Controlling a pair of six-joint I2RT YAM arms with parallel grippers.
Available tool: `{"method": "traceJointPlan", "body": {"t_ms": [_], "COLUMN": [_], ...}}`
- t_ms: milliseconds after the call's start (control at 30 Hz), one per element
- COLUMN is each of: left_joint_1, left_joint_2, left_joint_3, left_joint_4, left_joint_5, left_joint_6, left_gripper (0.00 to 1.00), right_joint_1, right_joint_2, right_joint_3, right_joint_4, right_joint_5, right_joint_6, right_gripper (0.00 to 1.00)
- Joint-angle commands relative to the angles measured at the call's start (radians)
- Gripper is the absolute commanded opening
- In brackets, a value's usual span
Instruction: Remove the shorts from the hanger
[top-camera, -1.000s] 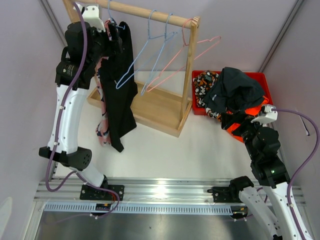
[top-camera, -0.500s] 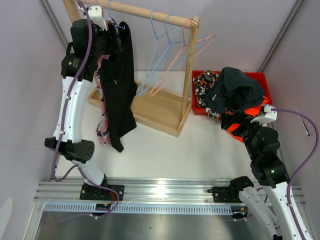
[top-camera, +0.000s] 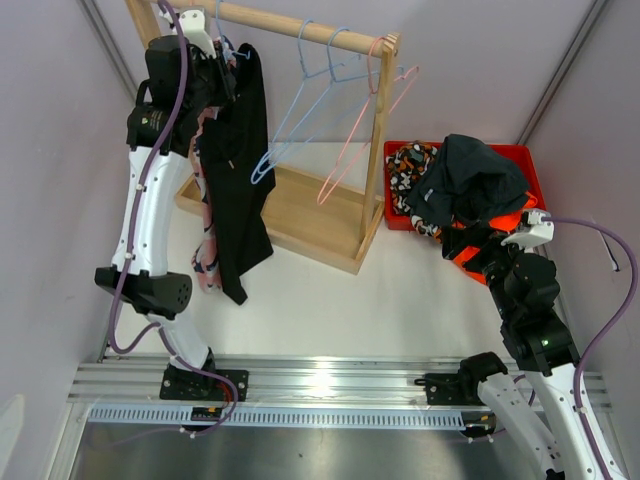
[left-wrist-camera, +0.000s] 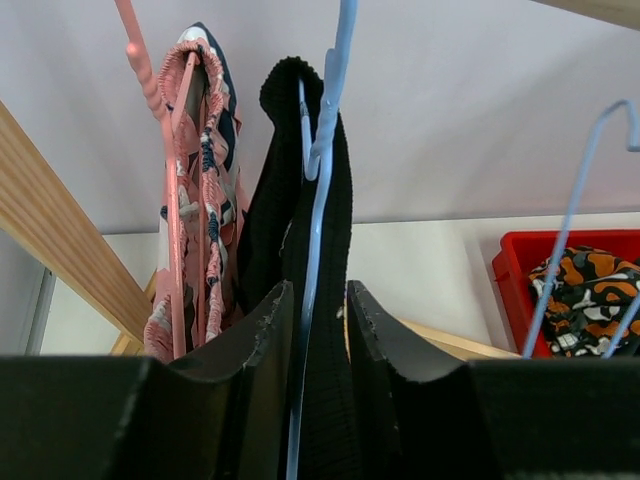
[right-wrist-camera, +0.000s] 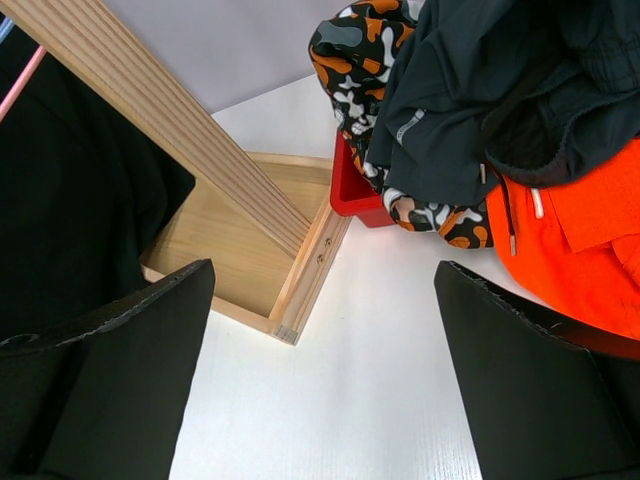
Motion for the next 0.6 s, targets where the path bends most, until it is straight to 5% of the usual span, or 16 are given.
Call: {"method": "traceJointPlan", "body": {"t_ms": [0, 300, 400, 567], "left_joint_1": [0.014, 0.015, 0.015, 0.014], "left_joint_2": [0.007, 0.016, 0.018, -0.011], "left_joint_3": [0.041, 0.024, 0.024, 0.030], "left_joint_4": [0.020, 0.017, 0.017, 0.018], "left_joint_5": [0.017, 0.000, -0.009, 0.005], "left_joint_6": [-0.004, 0.000, -0.001, -0.015], "left_gripper": [0.32, 0.22, 0.00, 0.00], "right_joint_1": [0.004, 0.004, 0.004, 0.004], "right_joint_2": [0.000, -0.005, -0.006, -0.008], "right_joint_3": [-0.002, 0.000, -0.002, 0.000], "right_joint_4": [0.020, 0.017, 0.015, 0.020], "right_joint_5": [0.001, 0.005, 0.007, 0.004], "right_joint_6": [-0.009, -0.005, -0.006, -0.006], "right_gripper": [0.99, 0.99, 1.00, 0.99]}}
